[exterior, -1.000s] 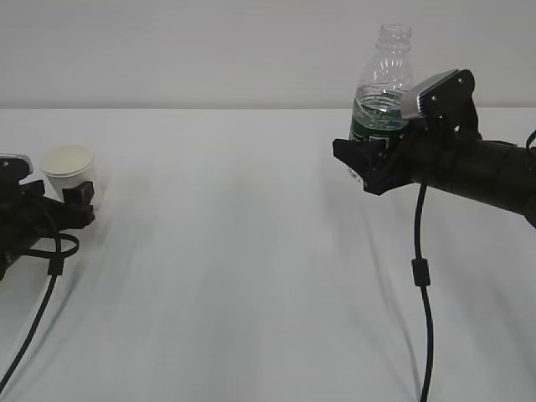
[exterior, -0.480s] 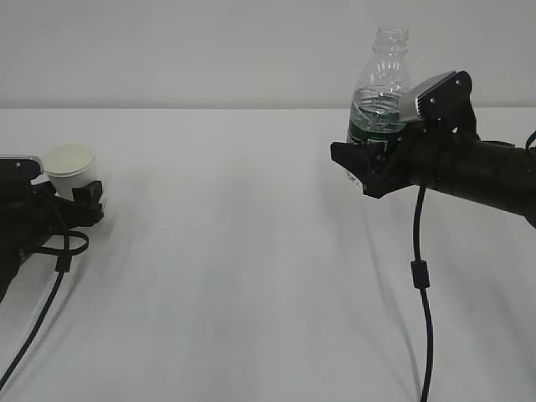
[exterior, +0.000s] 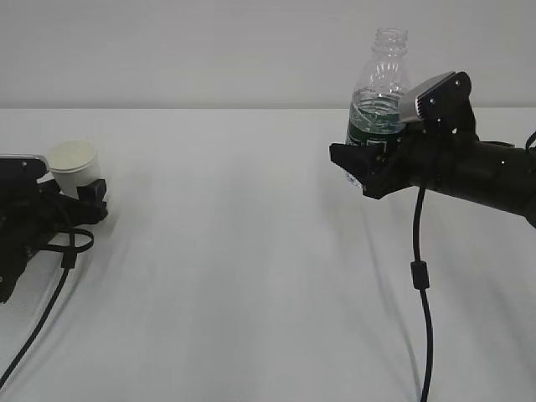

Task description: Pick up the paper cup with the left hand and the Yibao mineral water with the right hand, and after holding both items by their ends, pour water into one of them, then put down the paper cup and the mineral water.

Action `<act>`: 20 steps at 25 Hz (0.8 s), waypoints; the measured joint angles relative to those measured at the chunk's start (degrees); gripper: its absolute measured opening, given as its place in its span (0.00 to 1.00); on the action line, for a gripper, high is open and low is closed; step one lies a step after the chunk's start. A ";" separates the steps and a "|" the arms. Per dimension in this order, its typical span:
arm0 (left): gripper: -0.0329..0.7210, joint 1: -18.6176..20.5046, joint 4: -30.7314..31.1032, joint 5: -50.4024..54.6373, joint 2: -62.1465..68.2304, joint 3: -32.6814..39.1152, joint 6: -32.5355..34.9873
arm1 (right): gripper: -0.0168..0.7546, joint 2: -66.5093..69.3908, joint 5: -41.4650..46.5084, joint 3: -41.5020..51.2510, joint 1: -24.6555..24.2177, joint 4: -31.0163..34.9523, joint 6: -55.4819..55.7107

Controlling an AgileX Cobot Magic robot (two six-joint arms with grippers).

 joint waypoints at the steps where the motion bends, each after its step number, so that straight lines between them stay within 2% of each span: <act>1: 0.81 0.00 0.00 0.00 0.00 -0.10 0.00 | 0.67 0.00 0.00 0.00 0.00 0.00 0.00; 20: 0.84 0.00 0.69 0.68 4.31 -6.51 -0.06 | 0.67 0.00 -0.30 0.00 0.00 -2.48 1.71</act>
